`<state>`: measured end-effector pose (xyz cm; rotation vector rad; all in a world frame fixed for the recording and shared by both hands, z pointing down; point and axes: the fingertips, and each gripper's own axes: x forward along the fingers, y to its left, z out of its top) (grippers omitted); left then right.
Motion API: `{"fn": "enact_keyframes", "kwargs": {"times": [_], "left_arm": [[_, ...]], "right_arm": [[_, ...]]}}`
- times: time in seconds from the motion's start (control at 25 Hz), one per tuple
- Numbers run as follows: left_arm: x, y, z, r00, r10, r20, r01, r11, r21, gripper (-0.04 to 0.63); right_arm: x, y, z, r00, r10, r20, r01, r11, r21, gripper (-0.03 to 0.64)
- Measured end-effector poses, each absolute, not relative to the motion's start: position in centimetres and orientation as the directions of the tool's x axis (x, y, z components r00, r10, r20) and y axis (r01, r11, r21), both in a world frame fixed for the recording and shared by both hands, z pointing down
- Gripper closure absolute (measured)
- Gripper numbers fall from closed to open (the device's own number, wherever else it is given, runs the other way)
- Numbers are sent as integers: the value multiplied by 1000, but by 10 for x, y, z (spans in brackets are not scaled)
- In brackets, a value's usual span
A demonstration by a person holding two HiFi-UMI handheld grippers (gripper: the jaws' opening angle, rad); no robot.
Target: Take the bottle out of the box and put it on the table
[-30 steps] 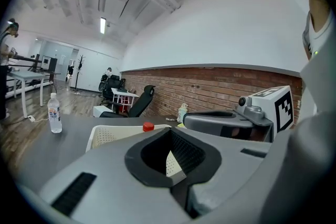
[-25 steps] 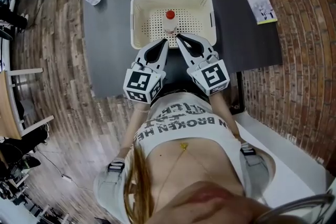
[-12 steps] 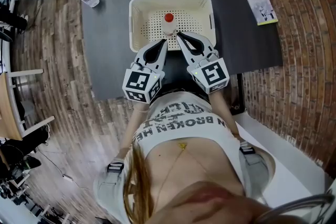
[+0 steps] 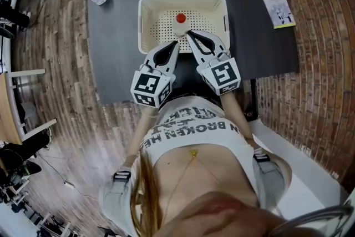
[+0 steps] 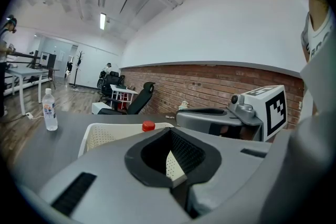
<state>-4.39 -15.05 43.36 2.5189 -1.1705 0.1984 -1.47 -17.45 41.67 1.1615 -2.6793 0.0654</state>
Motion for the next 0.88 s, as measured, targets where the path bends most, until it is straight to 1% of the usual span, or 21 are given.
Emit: {"fn": "enact_keyframes", "kwargs": {"times": [0.16,0.56,0.88], "left_arm": [[-45,-148,439,645,-708,286,-764,-590,262,595],[-48,-145,447,640,-705,307,-769,-579,273,595],[-57,-147,453,623,-713,320,-782,-557,280,595]], "right_arm": [[-15,-183,426,-652,-721,234,-731,680,60,606],[-14,-210,465,-623,-713,322,-738,672,61,606],[-17,-218,476,-615,-713,337,-743,667,56,605]]}}
